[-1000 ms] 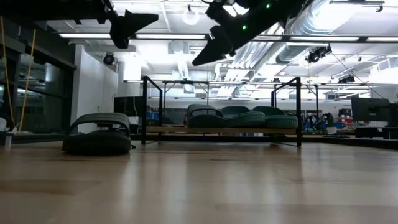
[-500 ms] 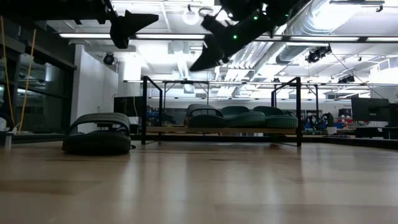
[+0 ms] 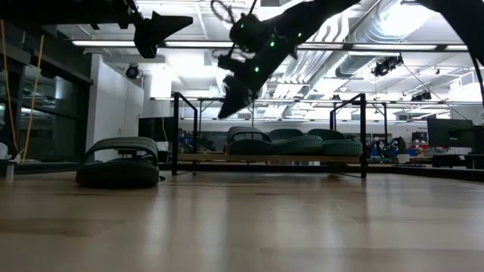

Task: Pick and place slides into the shelf
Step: Put the right black slide on the shelf, then put the black slide on the shelf

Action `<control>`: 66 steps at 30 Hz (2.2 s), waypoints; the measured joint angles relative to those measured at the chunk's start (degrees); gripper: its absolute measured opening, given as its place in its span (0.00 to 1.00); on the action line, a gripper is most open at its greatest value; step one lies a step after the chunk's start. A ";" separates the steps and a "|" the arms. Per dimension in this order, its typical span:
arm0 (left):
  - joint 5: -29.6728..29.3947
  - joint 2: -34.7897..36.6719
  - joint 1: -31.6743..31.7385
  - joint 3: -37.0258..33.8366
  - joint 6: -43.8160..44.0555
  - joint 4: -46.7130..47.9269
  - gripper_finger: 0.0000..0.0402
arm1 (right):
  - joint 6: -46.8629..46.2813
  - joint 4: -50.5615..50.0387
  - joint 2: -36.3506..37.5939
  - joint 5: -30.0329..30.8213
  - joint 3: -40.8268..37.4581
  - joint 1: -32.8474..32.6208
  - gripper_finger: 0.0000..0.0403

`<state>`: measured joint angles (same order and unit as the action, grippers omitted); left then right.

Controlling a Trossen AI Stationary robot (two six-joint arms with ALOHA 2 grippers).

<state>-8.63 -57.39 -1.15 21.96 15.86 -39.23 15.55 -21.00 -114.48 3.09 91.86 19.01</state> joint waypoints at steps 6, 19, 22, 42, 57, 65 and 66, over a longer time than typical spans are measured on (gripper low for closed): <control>0.01 0.00 0.00 0.00 -0.52 -0.03 0.82 | 1.29 -0.20 -2.78 -0.15 0.35 0.76 0.35; 0.01 0.00 0.00 0.02 -0.61 -0.10 0.82 | -0.28 -8.30 -2.66 8.06 0.50 1.55 0.35; 0.01 0.00 0.00 0.02 -0.61 -0.10 0.82 | -0.23 -8.31 -2.64 10.09 0.50 1.51 0.35; 0.03 0.00 0.00 0.04 -0.59 -0.08 0.82 | -0.90 -7.09 -2.64 10.70 2.67 1.77 0.35; 0.03 0.31 0.00 0.04 -0.93 0.77 0.82 | -0.57 -4.54 0.89 5.76 2.70 0.76 0.35; 0.03 6.02 0.00 0.07 -1.01 8.24 0.82 | -3.07 -6.17 2.53 -0.19 2.75 -3.18 0.35; 0.03 7.07 0.00 0.07 -0.81 9.69 0.82 | -3.06 -6.24 2.54 -0.18 2.75 -3.94 0.35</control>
<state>-8.60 -50.31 -1.15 22.02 15.05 -29.55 12.49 -27.24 -111.94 2.91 94.61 15.06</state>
